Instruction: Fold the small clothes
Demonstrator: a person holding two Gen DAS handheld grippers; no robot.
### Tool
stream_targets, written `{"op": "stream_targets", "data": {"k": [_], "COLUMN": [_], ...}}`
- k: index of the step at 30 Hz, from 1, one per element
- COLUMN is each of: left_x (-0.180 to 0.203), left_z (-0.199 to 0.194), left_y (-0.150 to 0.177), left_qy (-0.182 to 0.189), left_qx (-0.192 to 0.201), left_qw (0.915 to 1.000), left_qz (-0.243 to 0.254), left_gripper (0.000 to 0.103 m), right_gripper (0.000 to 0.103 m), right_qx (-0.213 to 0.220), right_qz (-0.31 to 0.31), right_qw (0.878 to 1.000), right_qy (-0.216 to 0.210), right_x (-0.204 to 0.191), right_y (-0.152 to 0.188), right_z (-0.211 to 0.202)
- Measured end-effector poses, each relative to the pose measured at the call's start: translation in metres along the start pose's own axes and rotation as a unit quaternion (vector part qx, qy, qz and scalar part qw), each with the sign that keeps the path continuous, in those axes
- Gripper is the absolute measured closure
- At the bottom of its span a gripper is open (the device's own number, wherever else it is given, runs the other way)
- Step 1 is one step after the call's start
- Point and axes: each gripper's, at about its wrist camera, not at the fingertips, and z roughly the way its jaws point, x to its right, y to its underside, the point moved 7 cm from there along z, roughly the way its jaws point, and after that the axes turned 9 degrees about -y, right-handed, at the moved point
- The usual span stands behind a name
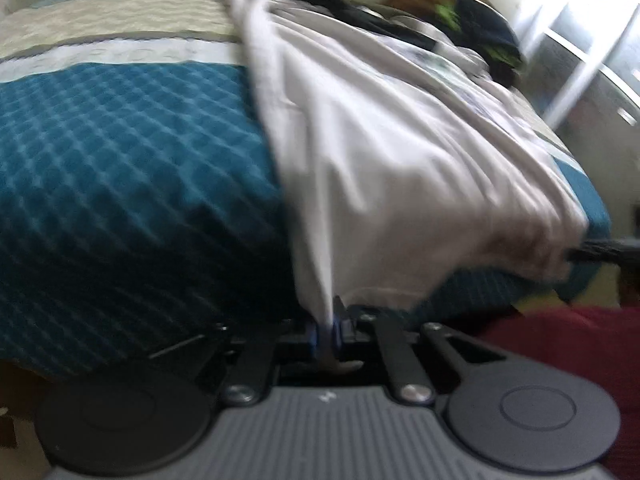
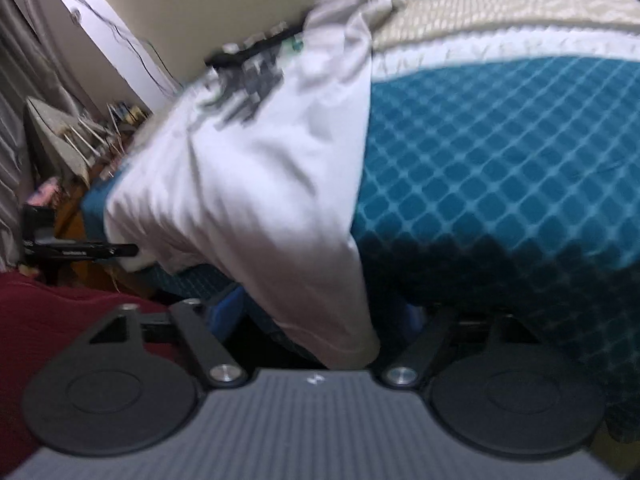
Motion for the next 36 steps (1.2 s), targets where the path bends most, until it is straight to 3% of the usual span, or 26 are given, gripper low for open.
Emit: {"op": "stream_targets", "data": {"k": [4, 8, 12, 15, 17, 18, 19, 20, 21, 22, 23, 24, 26, 28, 31, 32, 33, 34, 35, 36], "left_x": [0.013, 0.002, -0.02, -0.039, -0.05, -0.056, -0.061, -0.064, -0.064, -0.063, -0.061, -0.06, -0.059, -0.056, -0.054, -0.052, -0.052, -0.047, -0.044, -0.041], "left_z": [-0.053, -0.112, -0.122, -0.106, -0.078, -0.064, -0.049, -0.038, -0.031, -0.028, -0.026, -0.028, -0.029, -0.025, -0.017, -0.014, -0.014, -0.007, -0.002, -0.002], "left_y": [-0.003, -0.042, -0.093, -0.141, -0.176, -0.19, -0.199, -0.203, -0.203, -0.199, -0.195, -0.189, -0.178, -0.169, -0.15, -0.146, -0.141, -0.139, -0.136, -0.136], "left_qy": [0.08, 0.144, 0.162, 0.143, 0.094, 0.066, 0.028, -0.004, -0.014, -0.005, 0.001, -0.007, -0.04, -0.048, -0.027, -0.021, -0.013, -0.005, -0.018, -0.048], "left_qx": [0.054, 0.172, 0.222, 0.235, 0.223, 0.21, 0.2, 0.19, 0.179, 0.169, 0.167, 0.169, 0.17, 0.151, 0.112, 0.103, 0.095, 0.081, 0.077, 0.079], "left_qw": [0.9953, 0.9727, 0.9538, 0.948, 0.9504, 0.9527, 0.9547, 0.9559, 0.9578, 0.962, 0.9654, 0.9677, 0.9712, 0.9763, 0.9828, 0.9837, 0.9843, 0.9866, 0.9888, 0.9905], "left_qz": [-0.004, -0.061, -0.121, -0.16, -0.195, -0.209, -0.218, -0.224, -0.225, -0.214, -0.2, -0.187, -0.162, -0.147, -0.144, -0.146, -0.148, -0.142, -0.127, -0.102], "left_gripper": [0.097, 0.097, 0.097, 0.096, 0.089, 0.077, 0.074, 0.072, 0.07, 0.067, 0.057, 0.043, 0.028, 0.022, 0.024, 0.031, 0.052, 0.067, 0.089, 0.093], "right_gripper": [0.097, 0.097, 0.097, 0.097, 0.096, 0.085, 0.054, 0.041, 0.037, 0.037, 0.037, 0.037, 0.037, 0.037, 0.036, 0.036, 0.038, 0.057, 0.079, 0.096], "right_qx": [0.003, 0.079, 0.168, 0.232, 0.27, 0.278, 0.279, 0.281, 0.286, 0.282, 0.277, 0.275, 0.263, 0.242, 0.208, 0.2, 0.2, 0.197, 0.181, 0.171], "right_qz": [-0.039, -0.059, -0.065, -0.022, 0.04, 0.076, 0.093, 0.098, 0.102, 0.096, 0.086, 0.076, 0.06, 0.059, 0.065, 0.064, 0.06, 0.056, 0.047, 0.026], "right_qw": [0.997, 0.988, 0.974, 0.963, 0.956, 0.955, 0.955, 0.954, 0.951, 0.953, 0.956, 0.957, 0.961, 0.967, 0.974, 0.976, 0.976, 0.977, 0.979, 0.98], "right_qy": [-0.068, -0.117, -0.141, -0.139, -0.103, -0.069, -0.025, 0.023, 0.06, 0.063, 0.052, 0.046, 0.057, 0.061, 0.061, 0.06, 0.06, 0.064, 0.076, 0.096], "right_x": [-0.028, -0.052, -0.05, -0.031, -0.005, 0.011, 0.024, 0.034, 0.042, 0.043, 0.041, 0.039, 0.035, 0.032, 0.026, 0.024, 0.021, 0.019, 0.016, 0.014], "right_y": [0.001, -0.032, -0.088, -0.142, -0.186, -0.204, -0.216, -0.223, -0.225, -0.224, -0.22, -0.215, -0.203, -0.192, -0.174, -0.166, -0.16, -0.154, -0.15, -0.148], "right_z": [-0.023, -0.055, -0.075, -0.076, -0.063, -0.053, -0.044, -0.039, -0.039, -0.041, -0.044, -0.05, -0.057, -0.049, -0.026, -0.02, -0.013, -0.004, 0.007, 0.013]}}
